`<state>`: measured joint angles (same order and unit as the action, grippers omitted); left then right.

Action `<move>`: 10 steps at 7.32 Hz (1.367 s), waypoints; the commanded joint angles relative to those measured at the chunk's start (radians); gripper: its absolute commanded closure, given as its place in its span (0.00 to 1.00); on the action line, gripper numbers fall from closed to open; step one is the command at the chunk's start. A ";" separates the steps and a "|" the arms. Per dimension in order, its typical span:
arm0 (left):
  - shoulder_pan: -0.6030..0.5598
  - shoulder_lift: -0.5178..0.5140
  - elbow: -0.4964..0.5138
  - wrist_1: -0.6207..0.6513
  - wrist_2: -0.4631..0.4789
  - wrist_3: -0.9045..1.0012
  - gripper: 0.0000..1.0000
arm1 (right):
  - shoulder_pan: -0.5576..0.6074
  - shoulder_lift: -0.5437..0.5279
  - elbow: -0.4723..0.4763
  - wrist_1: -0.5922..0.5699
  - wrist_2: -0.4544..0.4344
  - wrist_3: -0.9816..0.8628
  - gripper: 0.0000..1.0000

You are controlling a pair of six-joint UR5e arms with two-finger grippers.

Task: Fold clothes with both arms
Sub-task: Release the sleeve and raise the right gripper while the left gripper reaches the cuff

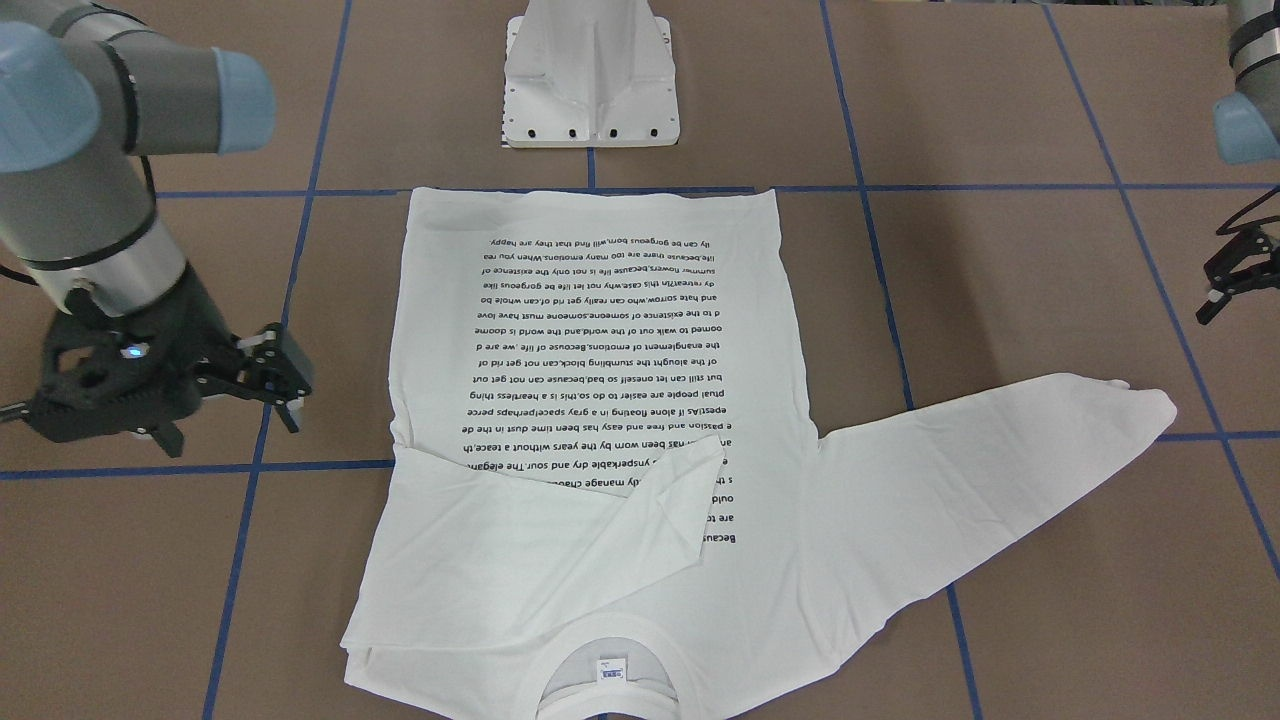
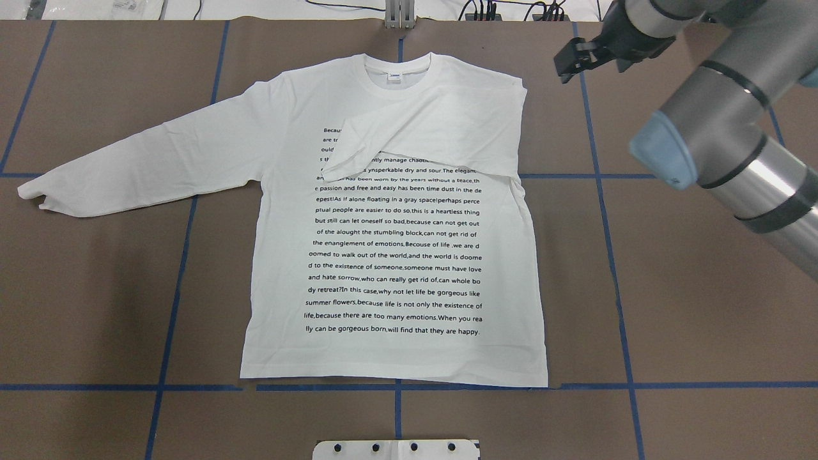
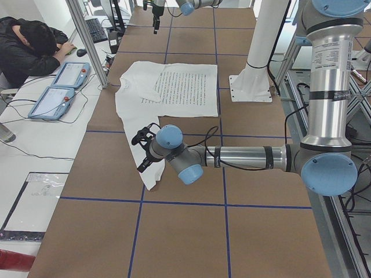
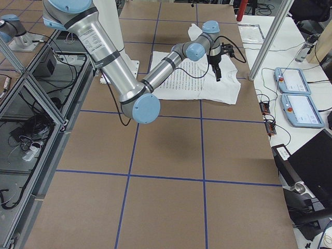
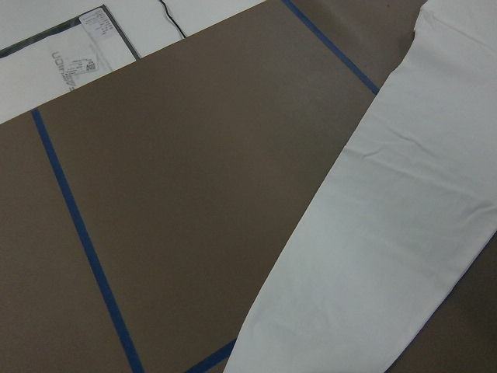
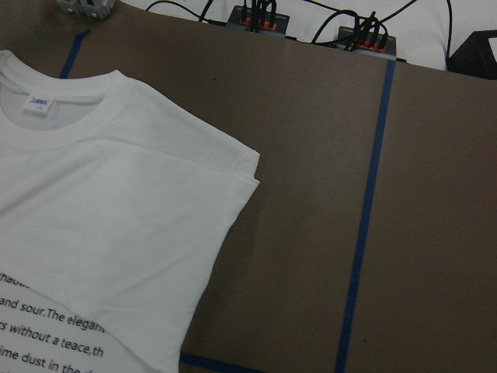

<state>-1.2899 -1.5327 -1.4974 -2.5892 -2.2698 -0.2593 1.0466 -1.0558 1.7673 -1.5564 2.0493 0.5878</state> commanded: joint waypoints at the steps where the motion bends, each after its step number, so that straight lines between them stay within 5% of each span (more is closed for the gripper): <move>1: 0.111 -0.003 0.106 -0.123 0.056 -0.061 0.00 | 0.122 -0.157 0.069 0.009 0.103 -0.194 0.01; 5: 0.173 -0.081 0.274 -0.178 0.121 -0.058 0.00 | 0.181 -0.211 0.072 0.013 0.134 -0.284 0.00; 8: 0.194 -0.092 0.299 -0.180 0.142 -0.054 0.01 | 0.181 -0.214 0.080 0.013 0.129 -0.286 0.00; 10: 0.201 -0.092 0.308 -0.181 0.150 -0.054 0.15 | 0.181 -0.214 0.080 0.013 0.126 -0.286 0.00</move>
<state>-1.0933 -1.6240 -1.1960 -2.7692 -2.1250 -0.3131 1.2271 -1.2700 1.8469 -1.5432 2.1772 0.3024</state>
